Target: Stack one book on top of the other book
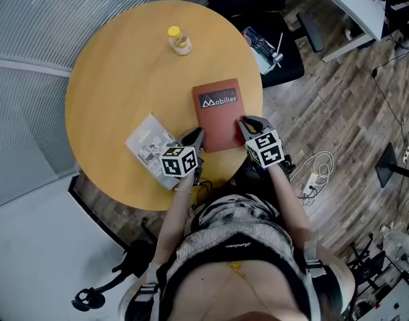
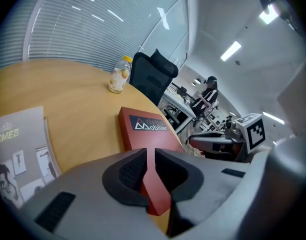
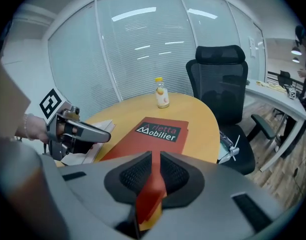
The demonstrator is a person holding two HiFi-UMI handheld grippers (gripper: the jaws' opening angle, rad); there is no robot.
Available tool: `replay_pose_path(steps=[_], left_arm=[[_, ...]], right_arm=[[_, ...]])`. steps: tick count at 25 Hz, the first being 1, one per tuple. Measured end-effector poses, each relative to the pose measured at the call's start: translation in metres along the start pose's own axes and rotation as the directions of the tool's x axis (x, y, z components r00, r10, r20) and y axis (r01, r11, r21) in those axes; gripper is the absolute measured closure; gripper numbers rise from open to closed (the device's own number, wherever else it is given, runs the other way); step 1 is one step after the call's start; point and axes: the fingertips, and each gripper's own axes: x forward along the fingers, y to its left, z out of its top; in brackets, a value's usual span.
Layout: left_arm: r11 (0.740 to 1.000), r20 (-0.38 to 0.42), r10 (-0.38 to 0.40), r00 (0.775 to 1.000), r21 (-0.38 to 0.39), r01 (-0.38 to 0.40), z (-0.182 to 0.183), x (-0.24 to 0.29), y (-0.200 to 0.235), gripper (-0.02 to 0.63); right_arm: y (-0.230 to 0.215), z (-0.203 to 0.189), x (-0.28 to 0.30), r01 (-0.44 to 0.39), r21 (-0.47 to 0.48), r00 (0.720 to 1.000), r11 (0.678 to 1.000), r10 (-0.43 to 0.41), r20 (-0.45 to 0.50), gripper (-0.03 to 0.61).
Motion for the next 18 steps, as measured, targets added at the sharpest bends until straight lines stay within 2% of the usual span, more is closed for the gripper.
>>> replay_pose_path(steps=[1, 2, 3, 5, 8, 13, 18], left_arm=[[1.000, -0.006, -0.004, 1.000, -0.002, 0.004, -0.001, 0.001, 0.001, 0.576], [1.000, -0.012, -0.009, 1.000, -0.006, 0.009, -0.003, 0.002, 0.003, 0.506], [1.000, -0.018, -0.010, 1.000, -0.013, 0.010, -0.004, 0.004, 0.004, 0.480], [1.000, -0.033, -0.003, 0.999, -0.024, 0.003, -0.007, 0.007, 0.007, 0.476], [0.999, -0.066, 0.000, 0.998, -0.038, -0.002, -0.012, 0.013, 0.010, 0.420], [0.998, -0.116, -0.006, 0.993, -0.062, -0.002, -0.016, 0.027, 0.009, 0.388], [0.995, -0.151, -0.003, 0.989, -0.103, -0.013, -0.021, 0.036, 0.010, 0.383]], right_arm=[[-0.001, -0.003, 0.003, -0.006, 0.018, 1.000, 1.000, 0.006, -0.011, 0.517], [-0.002, -0.006, 0.005, -0.010, 0.034, 1.000, 0.999, 0.011, -0.021, 0.462], [-0.004, -0.008, 0.007, -0.010, 0.047, 1.000, 0.999, 0.011, -0.028, 0.447], [-0.010, -0.009, 0.009, 0.007, 0.072, 1.000, 0.997, -0.004, -0.030, 0.442], [-0.017, -0.012, 0.015, 0.011, 0.120, 0.999, 0.993, -0.006, -0.041, 0.392], [-0.020, -0.024, 0.029, -0.034, 0.224, 0.995, 0.974, 0.054, -0.083, 0.354], [-0.017, -0.030, 0.036, -0.073, 0.265, 0.989, 0.962, 0.104, -0.108, 0.342]])
